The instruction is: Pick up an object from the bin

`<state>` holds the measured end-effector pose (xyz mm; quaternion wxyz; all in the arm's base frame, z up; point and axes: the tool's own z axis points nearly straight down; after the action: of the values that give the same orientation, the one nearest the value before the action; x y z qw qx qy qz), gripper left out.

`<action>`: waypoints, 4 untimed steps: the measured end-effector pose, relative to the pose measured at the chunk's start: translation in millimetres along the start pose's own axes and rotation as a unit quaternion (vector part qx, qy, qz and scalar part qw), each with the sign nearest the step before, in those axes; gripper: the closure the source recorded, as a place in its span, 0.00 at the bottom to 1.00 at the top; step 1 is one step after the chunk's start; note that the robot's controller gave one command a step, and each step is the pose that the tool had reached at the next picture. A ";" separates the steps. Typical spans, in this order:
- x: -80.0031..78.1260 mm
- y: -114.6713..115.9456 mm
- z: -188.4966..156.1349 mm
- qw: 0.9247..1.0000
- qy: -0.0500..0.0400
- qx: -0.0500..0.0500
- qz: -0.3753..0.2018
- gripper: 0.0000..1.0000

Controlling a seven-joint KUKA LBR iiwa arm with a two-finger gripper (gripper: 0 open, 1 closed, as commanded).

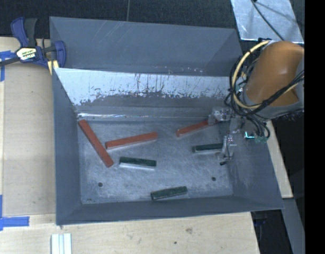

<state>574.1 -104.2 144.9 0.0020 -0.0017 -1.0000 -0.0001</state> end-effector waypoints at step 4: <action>10.4 -11.1 72.5 0.987 -0.004 0.001 -0.158 1.00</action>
Offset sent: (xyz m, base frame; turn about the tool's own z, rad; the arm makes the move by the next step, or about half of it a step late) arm -0.0126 -0.0137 -0.0709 -0.0034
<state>563.4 -115.3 72.4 -0.0023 0.1567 -0.9876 0.0004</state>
